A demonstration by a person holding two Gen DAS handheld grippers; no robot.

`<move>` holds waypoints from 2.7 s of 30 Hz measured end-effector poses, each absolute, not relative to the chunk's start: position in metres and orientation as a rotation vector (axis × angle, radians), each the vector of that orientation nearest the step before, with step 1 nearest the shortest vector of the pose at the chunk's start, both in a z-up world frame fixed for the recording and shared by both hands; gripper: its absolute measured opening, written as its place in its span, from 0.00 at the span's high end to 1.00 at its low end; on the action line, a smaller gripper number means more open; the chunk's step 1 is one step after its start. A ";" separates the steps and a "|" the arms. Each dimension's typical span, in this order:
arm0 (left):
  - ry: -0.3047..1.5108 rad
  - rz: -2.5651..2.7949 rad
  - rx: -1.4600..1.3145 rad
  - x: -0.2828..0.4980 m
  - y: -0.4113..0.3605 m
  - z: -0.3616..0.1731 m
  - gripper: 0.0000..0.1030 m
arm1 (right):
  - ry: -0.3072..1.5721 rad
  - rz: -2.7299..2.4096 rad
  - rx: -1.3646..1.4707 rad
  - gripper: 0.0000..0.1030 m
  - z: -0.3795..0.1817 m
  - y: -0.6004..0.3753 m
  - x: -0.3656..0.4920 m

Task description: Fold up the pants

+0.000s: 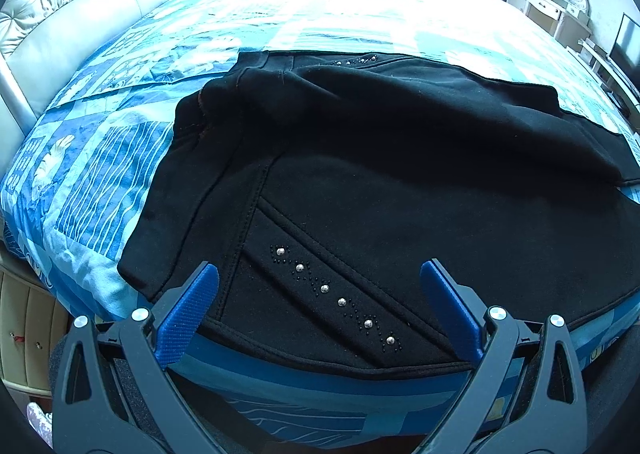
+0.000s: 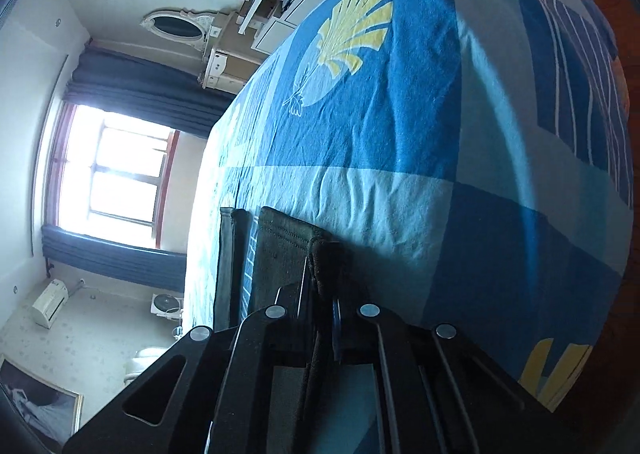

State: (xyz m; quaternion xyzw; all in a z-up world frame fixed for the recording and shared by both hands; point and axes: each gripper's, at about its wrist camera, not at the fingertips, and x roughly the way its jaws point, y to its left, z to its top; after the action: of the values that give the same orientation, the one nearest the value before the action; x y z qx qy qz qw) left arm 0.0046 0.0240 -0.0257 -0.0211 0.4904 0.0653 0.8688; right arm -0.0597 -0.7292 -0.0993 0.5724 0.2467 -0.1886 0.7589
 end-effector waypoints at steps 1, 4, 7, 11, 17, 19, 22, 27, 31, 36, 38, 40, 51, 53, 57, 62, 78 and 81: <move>1.018 0.135 -0.028 0.005 0.023 -0.025 0.02 | 0.532 -0.401 1.254 0.94 -0.102 -0.730 -0.060; 1.011 0.115 -0.006 0.007 0.024 -0.021 0.02 | 0.506 -0.390 1.302 0.90 -0.102 -0.734 -0.065; 0.988 0.083 -0.004 0.008 0.029 -0.014 0.02 | 0.524 -0.535 1.146 0.77 -0.077 -0.732 -0.074; 0.933 0.065 0.037 0.011 0.043 -0.003 0.02 | 0.572 -0.679 0.683 0.57 -0.016 -0.696 -0.062; 0.917 0.015 -0.009 0.043 0.099 0.008 0.02 | 0.470 -0.397 0.226 0.12 0.062 -0.583 0.000; 0.930 0.009 -0.043 0.061 0.124 0.007 0.02 | 0.539 -0.255 0.218 0.12 0.062 -0.553 0.028; 0.990 -0.049 -0.118 0.094 0.157 0.003 0.02 | 0.604 -0.106 0.178 0.12 0.053 -0.497 0.062; 1.007 -0.159 -0.073 0.150 0.180 -0.002 0.02 | 0.668 0.072 0.087 0.12 0.040 -0.403 0.096; 1.052 -0.197 -0.098 0.189 0.195 -0.022 0.02 | 0.690 0.154 0.036 0.12 0.034 -0.350 0.112; 1.095 -0.324 -0.345 0.225 0.221 -0.047 0.02 | 0.728 0.211 0.011 0.12 0.030 -0.318 0.127; 1.106 -0.391 -0.438 0.233 0.226 -0.056 0.02 | 0.738 0.222 0.011 0.12 0.029 -0.311 0.133; 1.100 -0.448 -0.512 0.239 0.229 -0.061 0.02 | 0.749 0.234 0.015 0.12 0.028 -0.306 0.139; 1.167 -0.675 -0.677 0.257 0.222 -0.078 0.02 | 0.899 0.448 -0.006 0.12 0.009 -0.276 0.202; 1.178 -0.678 -0.665 0.259 0.219 -0.078 0.02 | 0.969 0.546 -0.028 0.13 0.002 -0.268 0.224; 1.181 -0.617 -0.695 0.269 0.222 -0.075 0.04 | 1.095 0.597 -0.138 0.14 -0.021 -0.253 0.262; 1.204 -0.579 -0.612 0.275 0.213 -0.076 0.23 | 1.252 0.605 -0.308 0.53 -0.055 -0.239 0.282; 1.030 -0.529 -0.426 0.254 0.216 -0.004 0.93 | 0.942 0.436 -0.506 0.92 0.017 -0.222 0.236; 0.988 -0.547 -0.412 0.227 0.215 0.015 0.93 | 0.854 0.417 -0.555 0.92 0.029 -0.220 0.193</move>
State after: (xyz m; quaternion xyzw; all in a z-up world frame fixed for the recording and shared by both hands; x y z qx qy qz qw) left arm 0.2270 0.2153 0.0146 -0.1939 0.4647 -0.2575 0.8247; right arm 0.1931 -0.2199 0.0295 -0.2636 0.4057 0.1983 0.8524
